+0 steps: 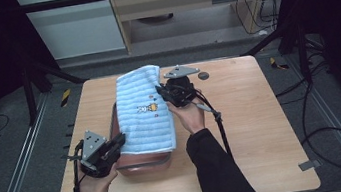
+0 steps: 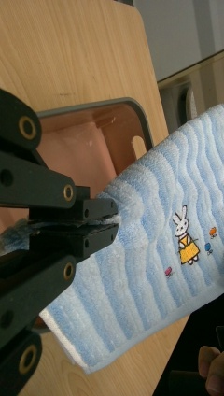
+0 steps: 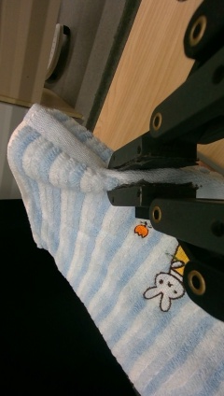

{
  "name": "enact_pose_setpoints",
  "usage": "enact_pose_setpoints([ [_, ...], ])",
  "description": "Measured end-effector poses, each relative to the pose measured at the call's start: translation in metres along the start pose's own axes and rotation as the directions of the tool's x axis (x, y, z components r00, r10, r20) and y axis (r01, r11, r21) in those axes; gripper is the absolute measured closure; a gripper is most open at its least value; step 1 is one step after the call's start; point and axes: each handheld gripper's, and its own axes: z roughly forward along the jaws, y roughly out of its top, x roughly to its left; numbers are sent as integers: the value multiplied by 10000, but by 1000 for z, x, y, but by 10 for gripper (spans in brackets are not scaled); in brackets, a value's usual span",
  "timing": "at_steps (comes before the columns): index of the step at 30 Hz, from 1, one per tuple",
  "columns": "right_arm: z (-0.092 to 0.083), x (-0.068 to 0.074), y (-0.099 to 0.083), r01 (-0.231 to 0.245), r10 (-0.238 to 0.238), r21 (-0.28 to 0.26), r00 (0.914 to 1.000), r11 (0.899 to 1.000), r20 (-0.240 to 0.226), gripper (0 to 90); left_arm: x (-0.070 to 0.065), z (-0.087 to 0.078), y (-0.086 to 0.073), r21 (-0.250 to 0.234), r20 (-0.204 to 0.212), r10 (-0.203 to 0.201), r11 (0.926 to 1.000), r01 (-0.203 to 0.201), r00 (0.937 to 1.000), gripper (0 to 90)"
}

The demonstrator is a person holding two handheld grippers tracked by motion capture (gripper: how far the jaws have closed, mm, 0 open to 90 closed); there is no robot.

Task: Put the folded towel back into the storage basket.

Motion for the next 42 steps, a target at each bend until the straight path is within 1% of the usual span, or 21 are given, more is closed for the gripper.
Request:
enact_pose_setpoints([
  [1, 2, 1, 0, 10, -10, 32, 10000, 10000, -15, 825, 2, 0, -1, 19, -74, 20, 10000, -20, 10000, 861],
  [6, 14, 6, -3, 11, -11, 128, 10000, 9999, -49, 825, 11, 3, -7, 139, -194, -74, 9999, 76, 9998, 861],
  [11, 25, 10, -6, 34, -33, 237, 10000, 9997, -48, 824, 16, 7, -13, 326, -306, -108, 9994, 118, 9995, 861],
  [15, 34, 12, -12, 77, -75, 410, 10000, 9991, -38, 824, 21, 14, -22, 593, -333, -139, 9981, 159, 9993, 861],
  [18, 40, 12, -18, 99, -98, 587, 10000, 9982, -17, 824, 23, 17, -28, 788, -252, -208, 9966, 228, 9995, 860],
  [19, 42, 12, -20, 132, -132, 650, 9999, 9978, -3, 823, 23, 17, -28, 788, -252, -208, 9966, 228, 9995, 861],
  [20, 43, 12, -22, 103, -104, 710, 9999, 9974, 6, 824, 23, 20, -32, 901, -244, -199, 9957, 220, 9995, 861],
  [24, 49, 12, -29, 153, -153, 880, 9999, 9960, -4, 823, 24, 24, -38, 1126, -245, -144, 9935, 170, 9996, 861],
  [29, 55, 14, -36, 150, -148, 1046, 9999, 9944, -30, 823, 26, 27, -45, 1361, -267, -196, 9904, 231, 9995, 860],
  [30, 57, 15, -40, 167, -164, 1136, 9999, 9934, -34, 822, 26, 28, -48, 1483, -203, -399, 9880, 425, 9990, 860],
  [31, 58, 15, -42, 134, -130, 1171, 9999, 9930, -42, 822, 26, 28, -48, 1483, -203, -399, 9880, 425, 9990, 860],
  [32, 59, 15, -44, 180, -176, 1193, 9998, 9927, -43, 822, 25, 28, -50, 1575, -175, -551, 9859, 572, 9983, 860],
  [33, 60, 15, -46, 175, -171, 1226, 9998, 9923, -37, 822, 27, 29, -50, 1549, -272, -341, 9872, 379, 9990, 860],
  [34, 61, 15, -48, 140, -136, 1284, 9999, 9916, -36, 822, 27, 29, -50, 1549, -272, -341, 9872, 379, 9990, 860],
  [36, 62, 15, -51, 101, -97, 1352, 9999, 9908, -36, 821, 27, 30, -52, 1648, -306, -202, 9860, 250, 9993, 860],
  [39, 64, 13, -57, 65, -63, 1444, 10000, 9895, -22, 820, 26, 32, -54, 1686, -347, -104, 9855, 161, 9993, 860],
  [42, 65, 13, -61, 30, -29, 1543, 10000, 9880, -8, 819, 25, 33, -56, 1768, -351, -106, 9841, 166, 9993, 860],
])
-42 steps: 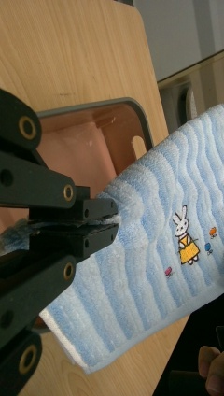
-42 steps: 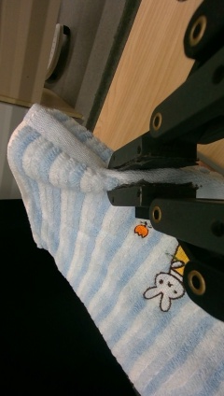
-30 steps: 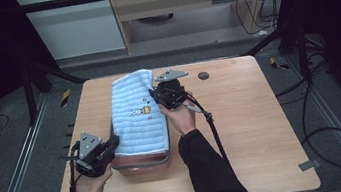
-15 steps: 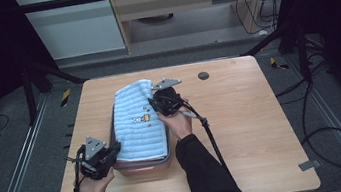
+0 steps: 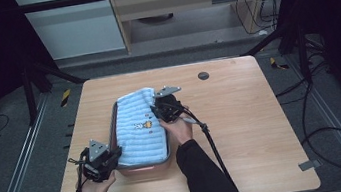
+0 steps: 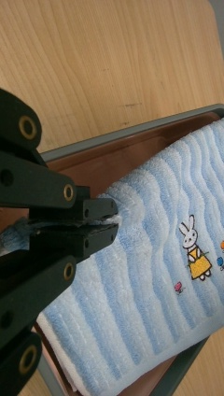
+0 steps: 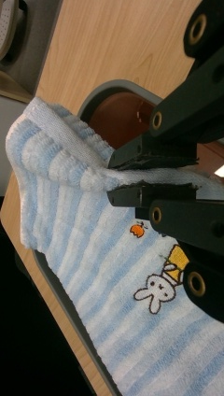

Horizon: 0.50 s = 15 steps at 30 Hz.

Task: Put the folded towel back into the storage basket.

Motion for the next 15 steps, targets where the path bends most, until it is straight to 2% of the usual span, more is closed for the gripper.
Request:
enact_pose_setpoints([
  [6, 4, 0, -6, -29, 28, 175, 10000, 9998, 35, 810, -1, 4, -3, 204, -52, 16, 9998, -15, 10000, 857],
  [8, 5, 1, -7, 62, -64, 261, 10000, 9996, 74, 804, 0, 5, -3, 297, -52, 49, 9995, -47, 10000, 851],
  [9, 8, 2, -9, 243, -248, 438, 9996, 9987, 124, 772, 0, 7, -4, 352, -53, 18, 9994, -16, 10000, 845],
  [12, 10, 5, -13, 551, -568, 545, 9979, 9970, 308, 714, 1, 10, -5, 383, -227, -51, 9992, 59, 9997, 774],
  [15, 7, 5, -14, 585, -601, 461, 9976, 9972, 356, 654, 3, 8, -4, 236, -269, -138, 9996, 145, 9995, 708],
])
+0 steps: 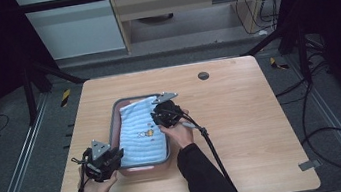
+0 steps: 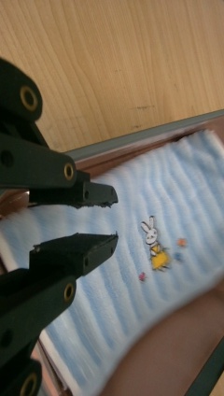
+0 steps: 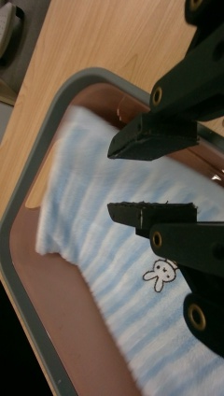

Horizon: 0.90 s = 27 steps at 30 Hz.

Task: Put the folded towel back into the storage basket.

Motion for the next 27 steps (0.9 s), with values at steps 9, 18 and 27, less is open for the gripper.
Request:
enact_pose_setpoints([
  [9, -31, -14, 2, -227, 259, -1126, 9993, 9934, 267, 481, 2, -11, 4, -673, 75, -109, 9977, 114, 9999, 602],
  [18, -80, -52, -17, -753, 918, -1905, 9926, 9788, 796, 273, 12, -23, 8, -1323, 139, -173, 9910, 190, 9998, 447],
  [27, -125, -95, -56, -1313, 1566, -1994, 9807, 9711, 1172, 228, 26, -28, 6, -1705, 52, -329, 9848, 333, 9994, 372],
])
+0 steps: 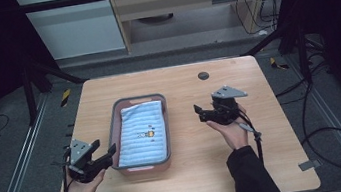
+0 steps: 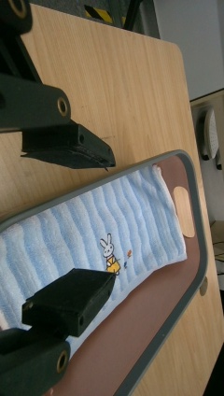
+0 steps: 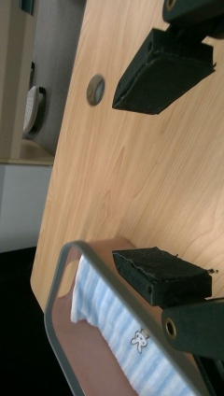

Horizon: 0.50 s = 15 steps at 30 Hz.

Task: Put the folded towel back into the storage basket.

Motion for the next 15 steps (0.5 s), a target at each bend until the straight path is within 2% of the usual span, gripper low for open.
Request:
enact_pose_setpoints([
  [7, -22, -24, -17, -175, 180, -139, 9992, 9997, 351, 206, 12, -2, -2, -46, -121, -132, 9999, 132, 9998, 363],
  [15, -41, -42, -35, -174, 180, -115, 9981, 9998, 595, 182, 26, -3, -6, 26, -360, -178, 9998, 179, 9992, 362],
])
